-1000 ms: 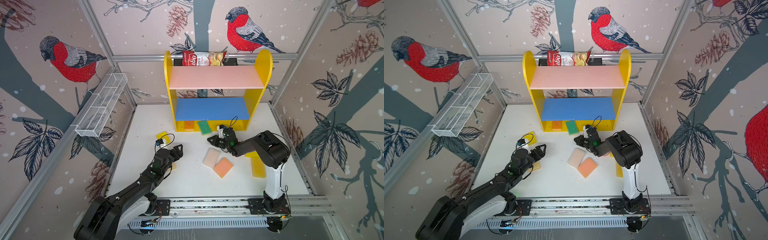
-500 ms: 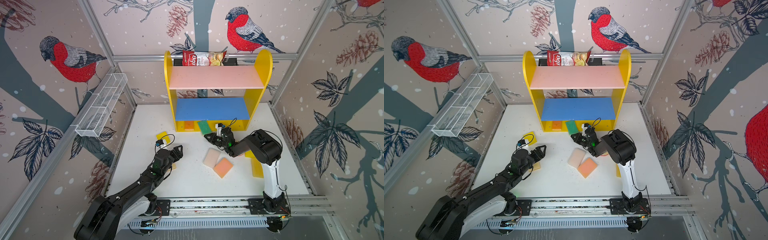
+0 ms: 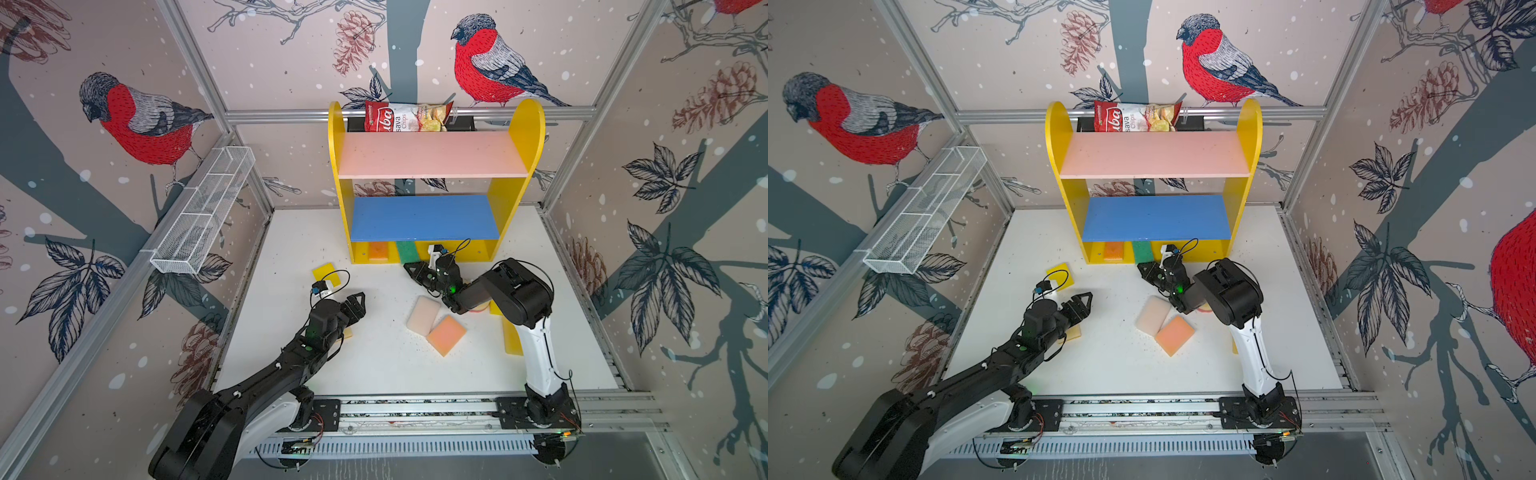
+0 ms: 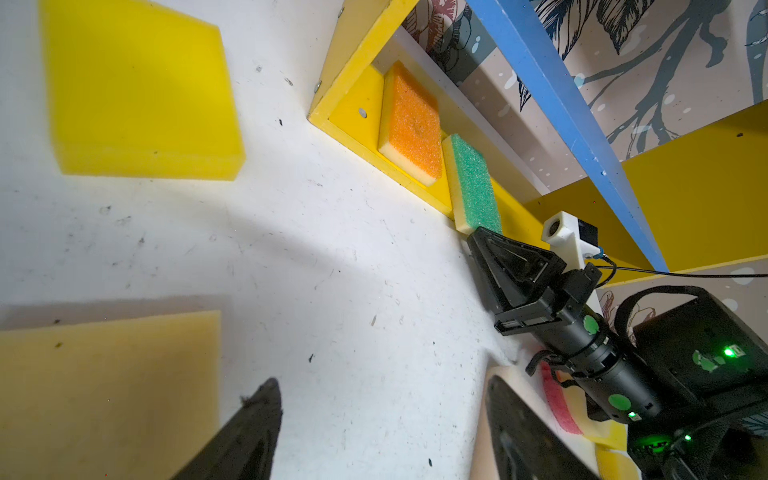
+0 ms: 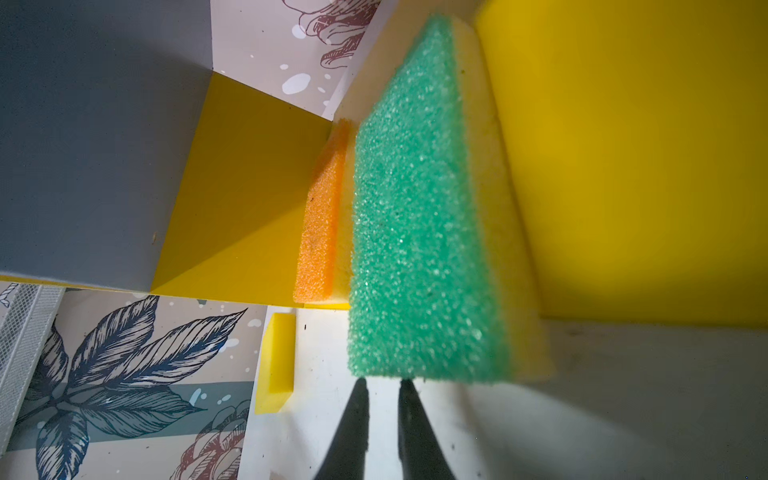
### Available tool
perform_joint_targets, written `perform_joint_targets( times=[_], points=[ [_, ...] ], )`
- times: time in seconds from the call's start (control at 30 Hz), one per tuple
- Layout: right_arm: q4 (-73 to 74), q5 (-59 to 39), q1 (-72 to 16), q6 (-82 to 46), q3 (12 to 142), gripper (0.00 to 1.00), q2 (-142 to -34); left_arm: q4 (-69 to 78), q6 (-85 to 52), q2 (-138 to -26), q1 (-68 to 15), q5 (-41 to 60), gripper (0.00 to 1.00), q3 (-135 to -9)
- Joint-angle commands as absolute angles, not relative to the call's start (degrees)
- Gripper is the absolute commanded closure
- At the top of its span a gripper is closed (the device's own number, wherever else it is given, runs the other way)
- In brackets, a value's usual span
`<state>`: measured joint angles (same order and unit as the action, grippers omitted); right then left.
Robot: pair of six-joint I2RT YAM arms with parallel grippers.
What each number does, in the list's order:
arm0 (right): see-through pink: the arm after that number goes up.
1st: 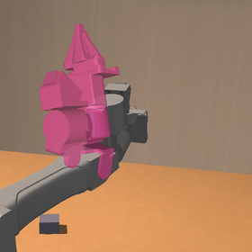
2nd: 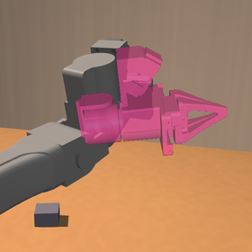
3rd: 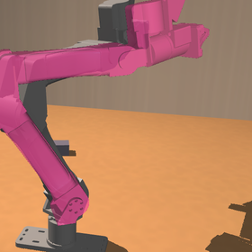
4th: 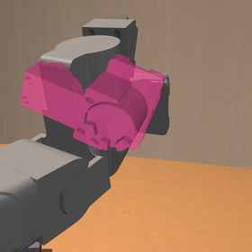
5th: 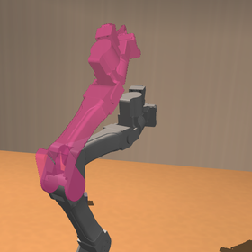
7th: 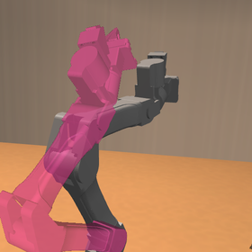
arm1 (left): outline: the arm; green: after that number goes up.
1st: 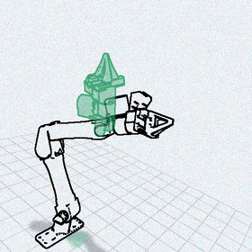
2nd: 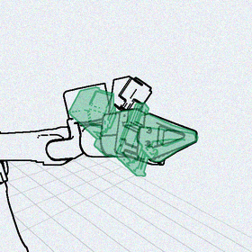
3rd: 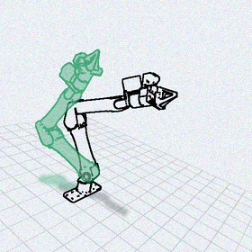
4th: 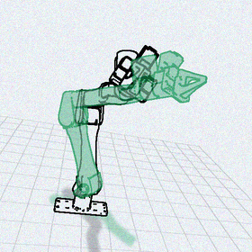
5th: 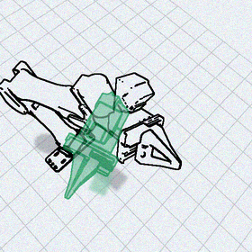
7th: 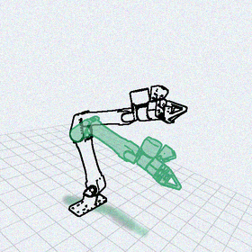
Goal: Place and organize the cleaning sponges onto the shelf
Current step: 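Push the green sponge upright against the shelf base with right gripper, then nudge the green sponge flush beside the orange sponge, then withdraw right gripper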
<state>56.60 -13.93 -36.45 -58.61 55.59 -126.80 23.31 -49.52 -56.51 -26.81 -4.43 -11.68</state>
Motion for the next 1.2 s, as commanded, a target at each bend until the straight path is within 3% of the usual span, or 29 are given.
perform_joint_targets(
  times=[0.0,1.17],
  points=[
    [43.2,-12.1,-37.3,-58.5,56.2,0.84,-128.2,25.6,-49.0,-56.8,-26.7,-4.5,0.23,-11.8],
    [42.5,-11.2,-35.0,-60.2,60.1,0.84,-129.8,26.5,-49.0,-57.7,-26.6,-4.4,0.23,-11.5]
  ],
)
